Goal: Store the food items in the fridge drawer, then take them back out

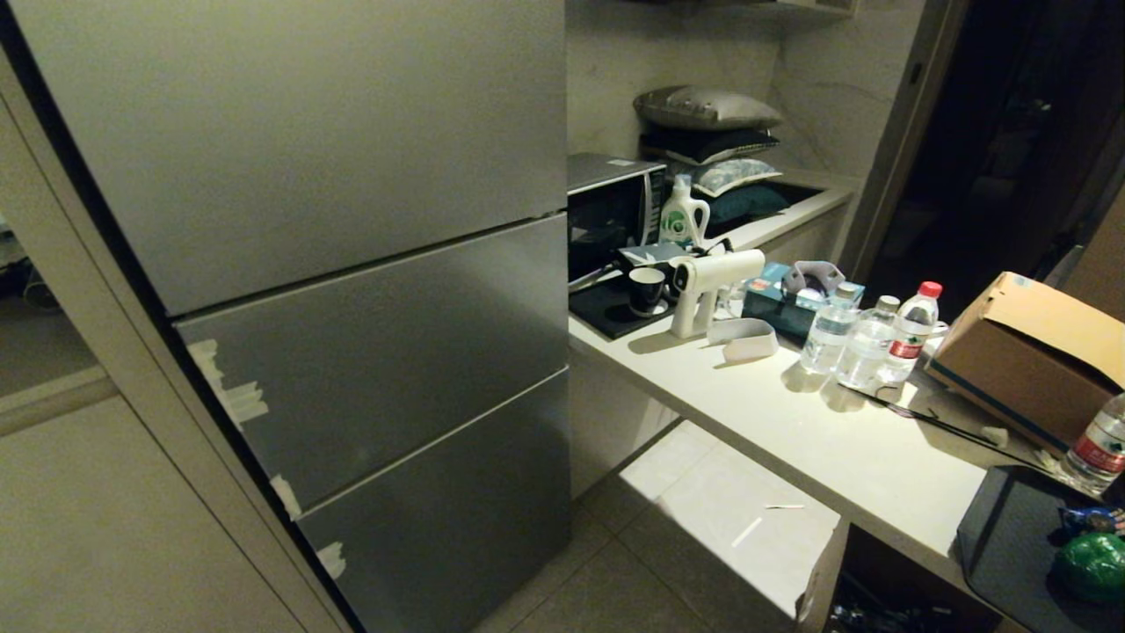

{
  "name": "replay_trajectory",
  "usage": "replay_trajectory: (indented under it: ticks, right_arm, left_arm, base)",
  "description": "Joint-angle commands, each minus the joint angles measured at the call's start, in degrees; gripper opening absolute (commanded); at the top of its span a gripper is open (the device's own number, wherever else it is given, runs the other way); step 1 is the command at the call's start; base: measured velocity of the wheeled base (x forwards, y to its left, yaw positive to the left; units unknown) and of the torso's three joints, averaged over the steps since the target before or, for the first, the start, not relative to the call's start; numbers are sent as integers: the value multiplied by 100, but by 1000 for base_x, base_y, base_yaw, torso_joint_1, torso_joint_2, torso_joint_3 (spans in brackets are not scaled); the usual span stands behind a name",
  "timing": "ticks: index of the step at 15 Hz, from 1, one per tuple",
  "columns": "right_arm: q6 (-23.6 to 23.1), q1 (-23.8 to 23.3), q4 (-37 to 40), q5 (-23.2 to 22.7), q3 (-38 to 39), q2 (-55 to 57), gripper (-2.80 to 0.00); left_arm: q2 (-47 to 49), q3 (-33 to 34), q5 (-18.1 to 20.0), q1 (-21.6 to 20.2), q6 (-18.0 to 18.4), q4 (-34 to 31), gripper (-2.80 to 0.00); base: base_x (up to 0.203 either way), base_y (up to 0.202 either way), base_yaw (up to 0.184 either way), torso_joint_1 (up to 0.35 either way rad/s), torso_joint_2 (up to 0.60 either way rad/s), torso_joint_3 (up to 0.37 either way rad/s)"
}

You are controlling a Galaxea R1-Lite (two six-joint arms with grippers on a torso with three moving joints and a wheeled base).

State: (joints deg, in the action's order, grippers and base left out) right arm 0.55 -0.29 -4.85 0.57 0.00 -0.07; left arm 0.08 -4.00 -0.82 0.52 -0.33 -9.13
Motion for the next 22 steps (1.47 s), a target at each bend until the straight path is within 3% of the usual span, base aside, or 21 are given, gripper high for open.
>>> replay_trajectory:
  ticks: [1, 4, 7, 10, 13, 14, 17, 22]
  right_arm:
    - [-2, 3, -7, -1, 176, -1, -280]
    - [7, 3, 2, 4, 176, -1, -280]
    - [7, 3, -7, 4, 176, -1, -280]
    - [7, 3, -7, 4, 176, -1, -280]
    - [7, 3, -7, 4, 176, -1, -280]
    - [7, 3, -7, 4, 176, -1, -280]
    - [7, 3, 0, 4, 176, -1, -280]
    - [7, 3, -7, 4, 176, -1, -280]
  left_arm:
    - [450, -328, -81, 3, -18, 20, -280]
    - [2350, -1393, -282, 23, -295, 252, -280]
    - [4481, -2188, -628, -64, -472, 981, -280]
    - [6484, -2577, -721, -695, -317, 2260, -280]
    - [7904, -2770, -487, -1553, -47, 3856, -280]
    - [8235, -2814, -234, -1784, 18, 4156, -280]
    - [8921, -3053, 428, -2067, 53, 4409, -280]
    - [9963, -3577, 546, -2227, -250, 4523, -280]
  base:
    - [0, 0, 0, 0, 0, 0]
    - [0, 0, 0, 0, 0, 0]
    - [0, 0, 0, 0, 0, 0]
    - [0, 0, 0, 0, 0, 0]
    - [0, 0, 0, 0, 0, 0]
    - [0, 0, 0, 0, 0, 0]
    - [0, 0, 0, 0, 0, 0]
    - [0, 0, 0, 0, 0, 0]
